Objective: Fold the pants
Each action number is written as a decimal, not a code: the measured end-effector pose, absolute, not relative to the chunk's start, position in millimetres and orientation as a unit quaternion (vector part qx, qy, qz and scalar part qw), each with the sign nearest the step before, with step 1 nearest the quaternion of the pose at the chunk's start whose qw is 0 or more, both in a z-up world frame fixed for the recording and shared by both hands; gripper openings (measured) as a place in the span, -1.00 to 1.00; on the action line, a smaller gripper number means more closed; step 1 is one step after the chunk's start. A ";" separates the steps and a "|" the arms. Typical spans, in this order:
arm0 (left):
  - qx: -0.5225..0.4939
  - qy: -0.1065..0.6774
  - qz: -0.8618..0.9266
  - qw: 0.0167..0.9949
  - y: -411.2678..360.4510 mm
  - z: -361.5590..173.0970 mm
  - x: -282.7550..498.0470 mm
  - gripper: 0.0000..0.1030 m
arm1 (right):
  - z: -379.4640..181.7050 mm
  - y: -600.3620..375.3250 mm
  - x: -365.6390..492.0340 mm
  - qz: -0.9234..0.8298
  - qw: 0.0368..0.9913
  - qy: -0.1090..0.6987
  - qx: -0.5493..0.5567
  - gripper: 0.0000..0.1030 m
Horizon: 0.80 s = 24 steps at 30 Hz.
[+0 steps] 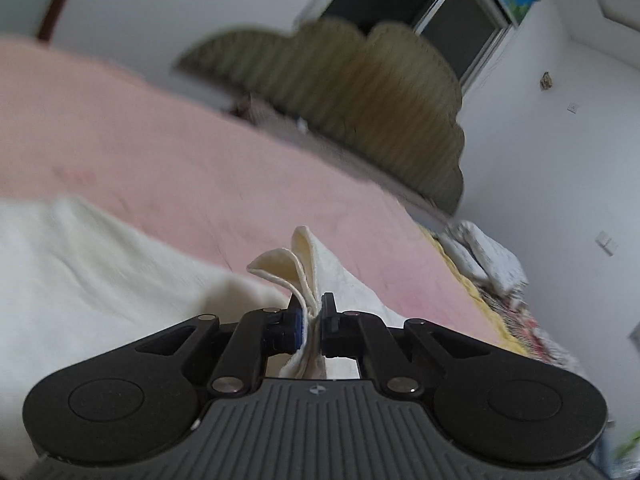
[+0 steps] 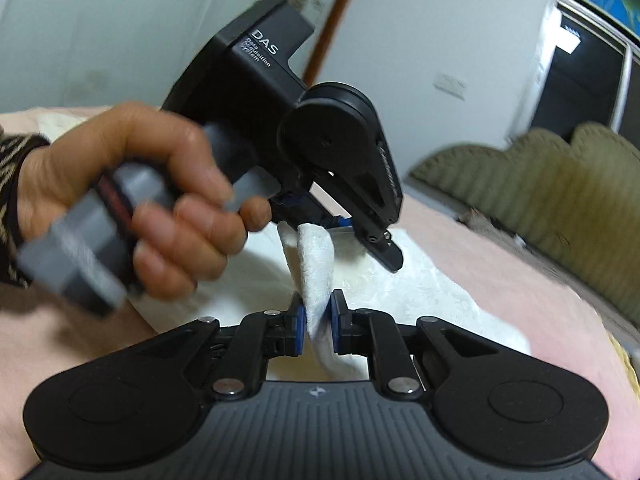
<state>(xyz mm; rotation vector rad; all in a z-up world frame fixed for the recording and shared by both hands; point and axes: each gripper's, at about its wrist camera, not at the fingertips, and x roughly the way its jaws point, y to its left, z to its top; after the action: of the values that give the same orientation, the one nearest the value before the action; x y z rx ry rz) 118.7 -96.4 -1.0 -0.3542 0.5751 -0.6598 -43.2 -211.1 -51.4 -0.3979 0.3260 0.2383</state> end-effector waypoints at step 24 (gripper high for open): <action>-0.272 0.387 -0.306 0.826 -72.8 0.3 146.1 -0.87 | -24.4 -255.6 -72.5 0.072 0.972 0.201 -0.093 0.69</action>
<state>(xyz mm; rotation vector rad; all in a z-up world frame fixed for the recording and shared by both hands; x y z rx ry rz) 146.1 -72.8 0.3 -0.5771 0.8230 -0.6505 -72.5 -255.6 -24.4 -0.1867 0.4065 0.1463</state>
